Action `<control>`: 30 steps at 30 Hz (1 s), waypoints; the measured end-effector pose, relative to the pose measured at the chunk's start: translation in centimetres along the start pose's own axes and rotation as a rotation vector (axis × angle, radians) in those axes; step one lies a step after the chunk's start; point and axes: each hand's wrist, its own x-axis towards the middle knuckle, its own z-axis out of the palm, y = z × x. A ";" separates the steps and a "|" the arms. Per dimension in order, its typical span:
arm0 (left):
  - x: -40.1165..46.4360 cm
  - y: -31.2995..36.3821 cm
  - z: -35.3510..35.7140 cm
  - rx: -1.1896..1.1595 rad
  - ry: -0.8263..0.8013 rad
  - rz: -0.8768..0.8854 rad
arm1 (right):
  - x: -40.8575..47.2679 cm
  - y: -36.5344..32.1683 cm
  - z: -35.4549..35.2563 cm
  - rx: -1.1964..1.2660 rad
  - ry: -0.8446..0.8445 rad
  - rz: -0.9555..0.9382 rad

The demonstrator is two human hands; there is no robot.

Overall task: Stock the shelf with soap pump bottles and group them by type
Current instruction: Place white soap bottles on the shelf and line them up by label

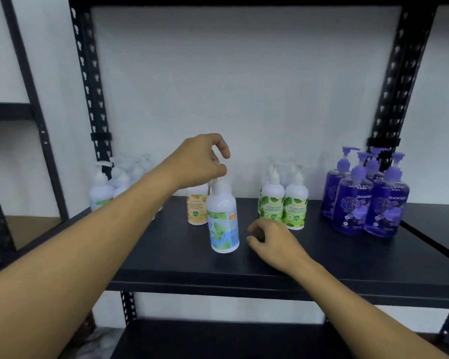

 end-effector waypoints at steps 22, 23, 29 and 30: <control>-7.6 -13.5 -13.2 0.196 0.188 -0.287 | 6.3 -17.1 12.6 -0.088 -0.330 -0.166; -7.7 -13.9 -13.3 0.196 0.192 -0.292 | 6.4 -17.3 13.0 -0.121 -0.350 -0.147; -7.5 -15.9 -13.8 0.200 0.218 -0.308 | 6.5 -17.2 14.6 -0.225 -0.393 -0.086; -7.4 -16.1 -13.8 0.203 0.222 -0.310 | 6.5 -17.1 14.6 -0.229 -0.395 -0.088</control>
